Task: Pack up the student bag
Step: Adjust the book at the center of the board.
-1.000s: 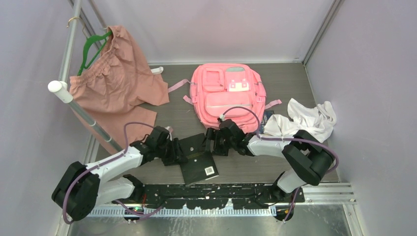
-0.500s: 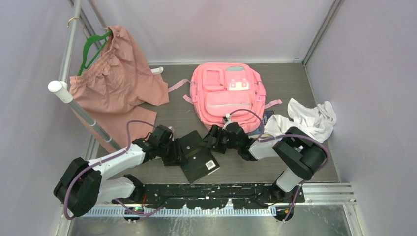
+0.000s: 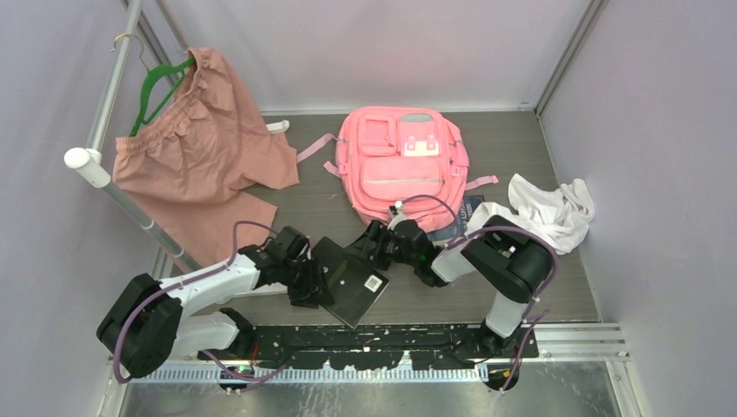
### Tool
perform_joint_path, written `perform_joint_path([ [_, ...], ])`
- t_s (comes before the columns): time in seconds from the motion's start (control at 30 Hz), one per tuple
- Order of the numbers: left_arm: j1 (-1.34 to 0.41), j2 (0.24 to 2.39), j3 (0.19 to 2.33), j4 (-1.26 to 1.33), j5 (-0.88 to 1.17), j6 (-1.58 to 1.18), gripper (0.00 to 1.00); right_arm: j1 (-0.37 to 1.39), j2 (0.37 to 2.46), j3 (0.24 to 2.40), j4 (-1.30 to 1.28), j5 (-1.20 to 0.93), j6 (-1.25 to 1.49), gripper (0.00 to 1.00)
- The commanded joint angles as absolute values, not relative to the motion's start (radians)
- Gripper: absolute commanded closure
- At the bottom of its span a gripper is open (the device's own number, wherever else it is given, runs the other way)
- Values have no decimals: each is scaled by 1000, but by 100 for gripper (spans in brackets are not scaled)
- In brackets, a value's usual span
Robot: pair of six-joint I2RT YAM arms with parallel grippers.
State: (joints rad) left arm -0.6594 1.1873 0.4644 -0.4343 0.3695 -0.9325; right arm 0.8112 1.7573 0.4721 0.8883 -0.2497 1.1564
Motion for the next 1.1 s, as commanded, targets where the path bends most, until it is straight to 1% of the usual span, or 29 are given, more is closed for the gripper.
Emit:
perform_joint_path([
  [0.0,-672,1215,469,-107,304,-912,51,975,1614,524,625,-572,1120,27],
  [0.07,-672,1217,473,-109,302,-906,51,981,1535,549,429,-539,1014,26],
  [0.1,-672,1219,477,-111,301,-903,51,984,1513,556,371,-537,986,25],
  [0.17,-672,1231,489,-111,303,-895,51,986,1493,560,323,-562,962,24],
  [0.23,-673,1251,507,-110,309,-886,51,999,1509,563,337,-621,967,24],
  [0.3,-673,1274,528,-111,315,-874,51,1033,1547,569,407,-694,1000,24],
  [0.4,-674,1297,554,-117,316,-862,51,1065,1591,559,600,-720,1090,24],
  [0.53,-675,1307,575,-120,316,-856,51,1065,1632,529,935,-754,1253,30],
  [0.63,-676,1314,588,-126,319,-847,51,1067,1691,525,1174,-783,1390,30],
  [0.7,-676,1320,598,-136,320,-837,52,1069,1725,524,1265,-793,1441,31],
  [0.8,-675,1326,611,-145,316,-826,52,1075,1752,516,1295,-802,1458,31],
  [0.93,-675,1330,633,-150,311,-818,51,1081,1732,505,1285,-819,1459,32],
  [1.07,-676,1347,679,-160,310,-806,52,1088,1650,502,1081,-830,1358,32],
])
